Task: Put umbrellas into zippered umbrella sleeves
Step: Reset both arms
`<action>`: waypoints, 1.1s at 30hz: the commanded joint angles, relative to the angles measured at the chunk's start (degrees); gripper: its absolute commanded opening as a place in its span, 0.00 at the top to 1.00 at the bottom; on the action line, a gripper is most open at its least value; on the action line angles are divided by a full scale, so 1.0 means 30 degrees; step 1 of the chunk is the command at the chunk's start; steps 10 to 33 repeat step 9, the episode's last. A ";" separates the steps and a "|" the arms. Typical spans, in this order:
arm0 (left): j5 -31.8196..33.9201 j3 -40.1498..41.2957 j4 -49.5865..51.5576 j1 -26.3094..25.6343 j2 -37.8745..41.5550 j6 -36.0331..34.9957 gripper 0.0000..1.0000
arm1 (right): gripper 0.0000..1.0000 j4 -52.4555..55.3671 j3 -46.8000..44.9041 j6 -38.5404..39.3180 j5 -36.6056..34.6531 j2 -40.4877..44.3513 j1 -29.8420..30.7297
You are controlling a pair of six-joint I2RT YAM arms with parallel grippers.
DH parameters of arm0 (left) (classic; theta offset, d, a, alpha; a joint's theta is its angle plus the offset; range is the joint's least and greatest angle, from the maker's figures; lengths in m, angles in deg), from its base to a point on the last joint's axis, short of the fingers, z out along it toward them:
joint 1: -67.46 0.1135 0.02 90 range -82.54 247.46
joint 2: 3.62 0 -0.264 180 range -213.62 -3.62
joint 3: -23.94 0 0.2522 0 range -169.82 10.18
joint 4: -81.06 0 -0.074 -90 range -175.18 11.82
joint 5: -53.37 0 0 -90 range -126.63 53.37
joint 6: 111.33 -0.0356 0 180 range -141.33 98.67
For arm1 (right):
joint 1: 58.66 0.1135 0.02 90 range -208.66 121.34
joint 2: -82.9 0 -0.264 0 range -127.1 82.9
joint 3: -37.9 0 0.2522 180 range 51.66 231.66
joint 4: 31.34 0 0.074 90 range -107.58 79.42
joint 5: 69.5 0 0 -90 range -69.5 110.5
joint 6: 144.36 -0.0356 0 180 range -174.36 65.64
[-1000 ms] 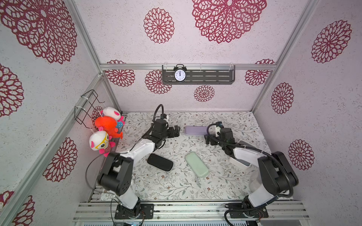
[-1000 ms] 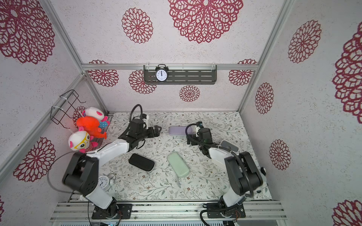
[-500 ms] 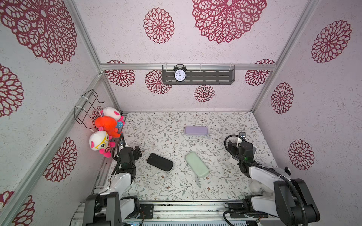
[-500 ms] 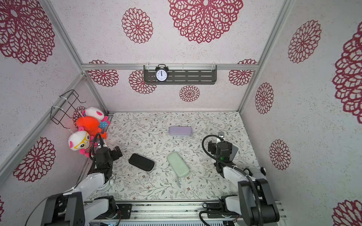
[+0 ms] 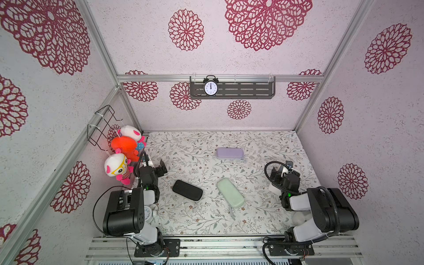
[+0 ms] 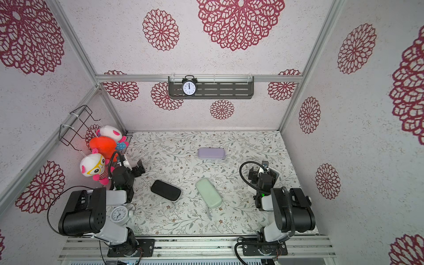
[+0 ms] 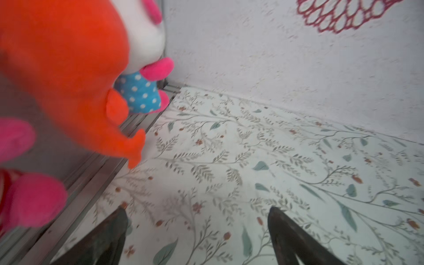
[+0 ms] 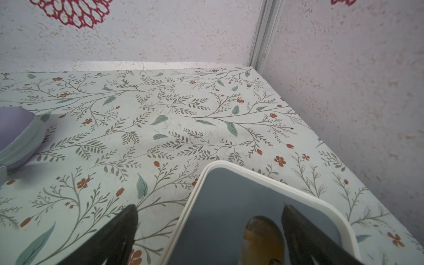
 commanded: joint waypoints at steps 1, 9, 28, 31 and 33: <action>0.0673 0.0091 0.0072 -0.0102 -0.0014 -0.0972 0.02 | 0.01 -0.1394 -0.0008 -0.0224 0.0083 0.0132 -0.0022; 0.0683 0.0103 0.0281 -0.0086 0.0095 -0.0960 0.02 | 0.01 -0.1640 -0.0221 -0.0254 0.0302 0.0208 -0.0085; 0.0683 0.0103 0.0281 -0.0086 0.0095 -0.0960 0.02 | 0.01 -0.1640 -0.0221 -0.0254 0.0302 0.0208 -0.0085; 0.0683 0.0103 0.0281 -0.0086 0.0095 -0.0960 0.02 | 0.01 -0.1640 -0.0221 -0.0254 0.0302 0.0208 -0.0085; 0.0683 0.0103 0.0281 -0.0086 0.0095 -0.0960 0.02 | 0.01 -0.1640 -0.0221 -0.0254 0.0302 0.0208 -0.0085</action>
